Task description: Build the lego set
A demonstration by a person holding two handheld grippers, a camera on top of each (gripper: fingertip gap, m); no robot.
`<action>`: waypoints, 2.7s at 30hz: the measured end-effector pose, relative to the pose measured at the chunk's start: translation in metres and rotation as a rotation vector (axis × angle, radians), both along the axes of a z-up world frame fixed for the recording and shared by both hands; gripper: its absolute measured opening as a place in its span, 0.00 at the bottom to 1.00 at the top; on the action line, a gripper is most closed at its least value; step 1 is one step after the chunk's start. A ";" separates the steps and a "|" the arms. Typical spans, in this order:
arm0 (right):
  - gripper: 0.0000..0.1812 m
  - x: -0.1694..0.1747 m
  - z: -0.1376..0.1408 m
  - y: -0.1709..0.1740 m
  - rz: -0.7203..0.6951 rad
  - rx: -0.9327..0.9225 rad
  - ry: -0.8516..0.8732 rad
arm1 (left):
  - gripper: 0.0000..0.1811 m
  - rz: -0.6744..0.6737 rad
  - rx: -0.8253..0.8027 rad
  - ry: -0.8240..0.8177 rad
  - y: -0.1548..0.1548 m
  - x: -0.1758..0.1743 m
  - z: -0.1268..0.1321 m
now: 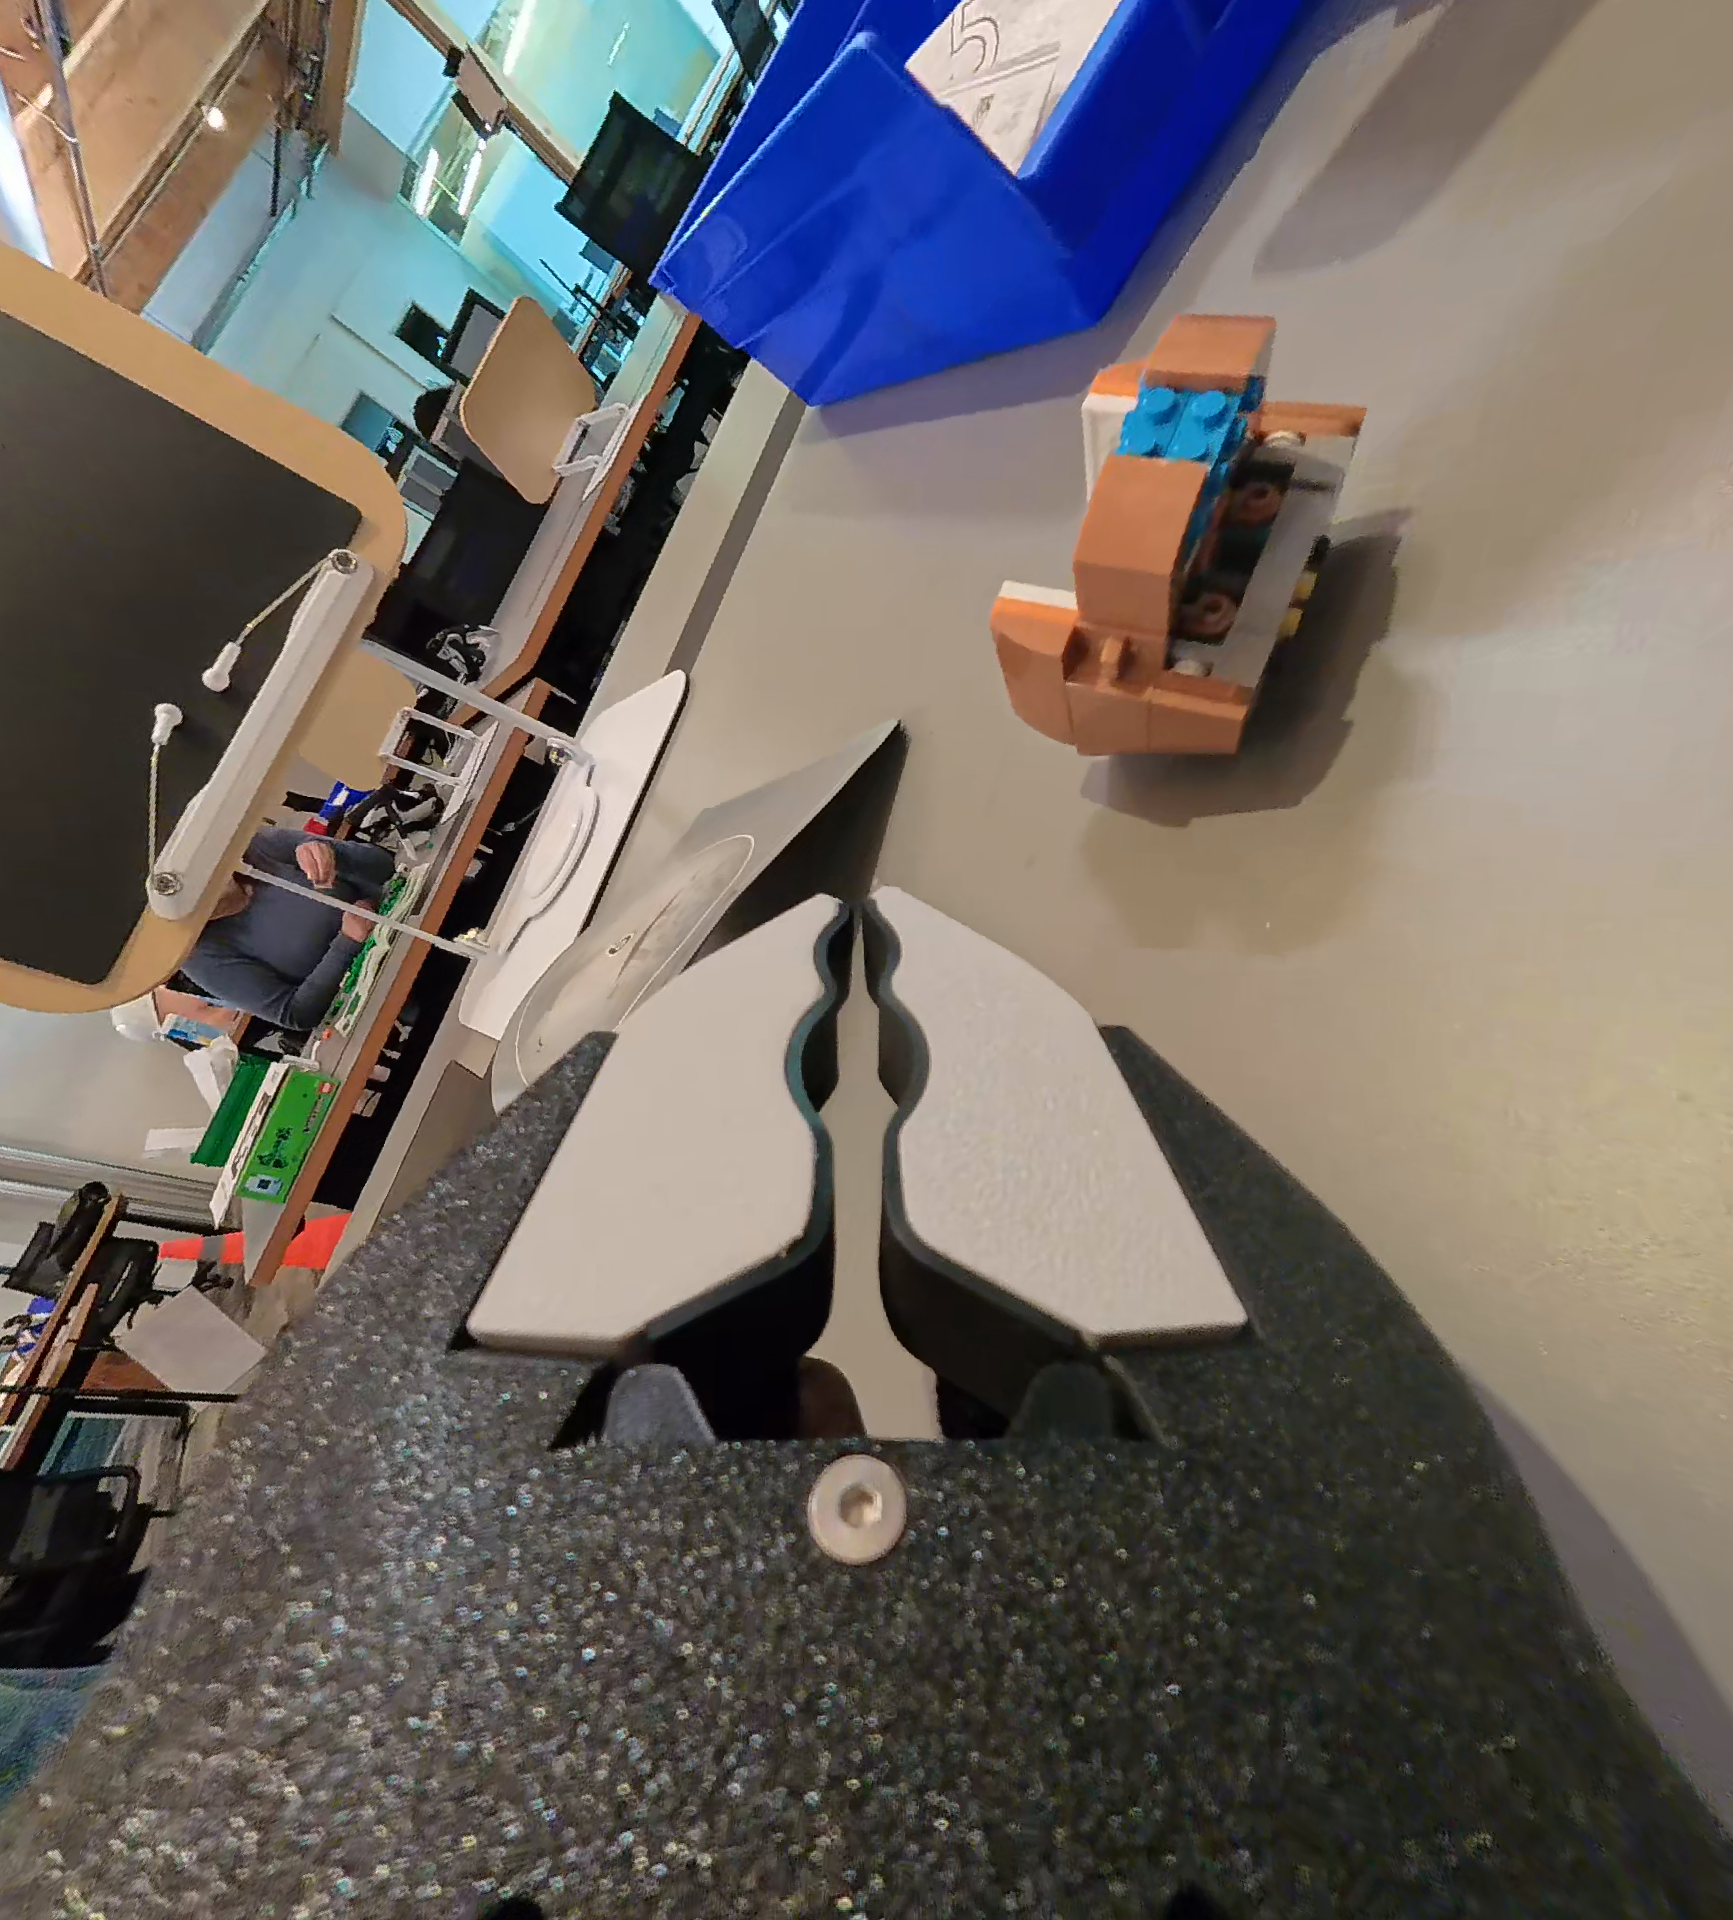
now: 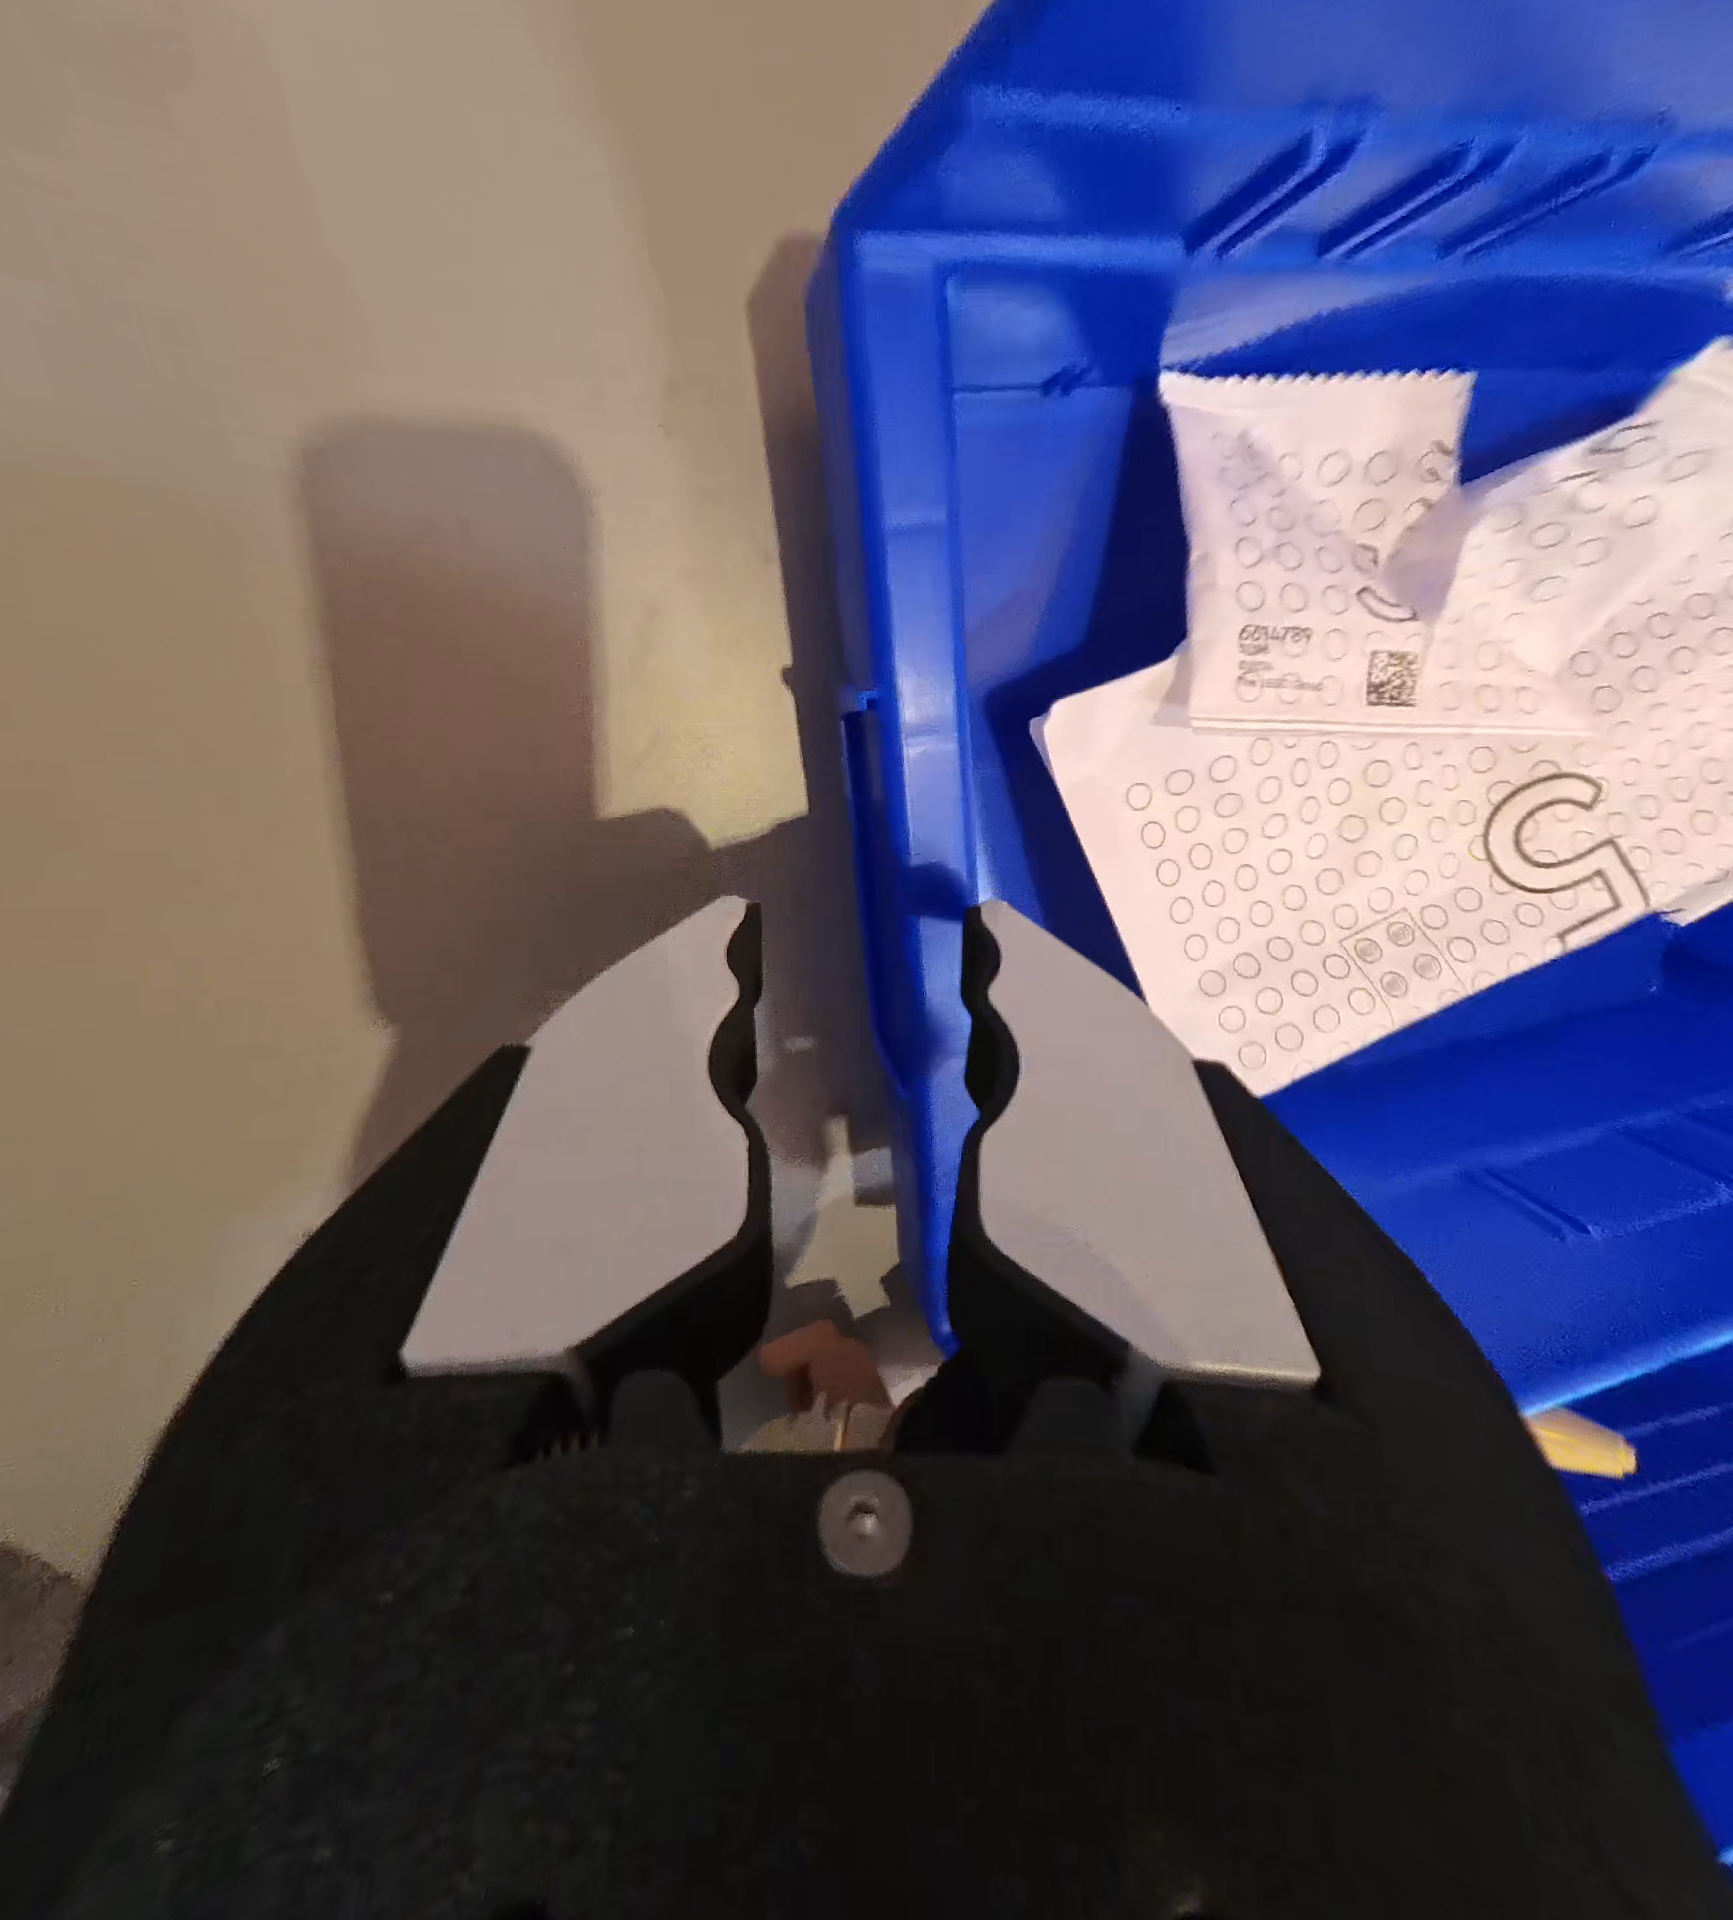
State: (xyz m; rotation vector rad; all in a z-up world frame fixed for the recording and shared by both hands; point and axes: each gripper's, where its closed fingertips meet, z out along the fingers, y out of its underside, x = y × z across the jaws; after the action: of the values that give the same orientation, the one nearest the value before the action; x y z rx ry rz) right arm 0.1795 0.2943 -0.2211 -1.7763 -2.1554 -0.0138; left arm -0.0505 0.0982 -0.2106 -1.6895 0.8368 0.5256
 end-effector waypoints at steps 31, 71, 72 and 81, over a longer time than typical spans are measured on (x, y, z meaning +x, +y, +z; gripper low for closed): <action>0.16 -0.038 0.023 0.048 0.168 0.380 -0.060 | 0.01 -0.016 0.009 0.045 -0.002 0.006 0.003; 0.16 0.335 0.136 0.305 -0.190 0.577 -0.189 | 0.01 0.026 -0.015 -0.006 0.002 -0.006 -0.012; 0.16 0.344 0.134 0.309 -0.190 0.576 -0.191 | 0.01 0.035 -0.017 -0.009 0.003 -0.008 -0.013; 0.16 0.413 0.104 0.347 -0.200 0.569 -0.265 | 0.01 0.060 0.017 0.067 0.004 -0.011 -0.013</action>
State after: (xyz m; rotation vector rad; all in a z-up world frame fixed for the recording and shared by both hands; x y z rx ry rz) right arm 0.5923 0.6410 -0.1170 -1.6919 -1.8578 -0.8634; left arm -0.0619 0.1024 -0.2238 -1.6934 0.8296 0.6315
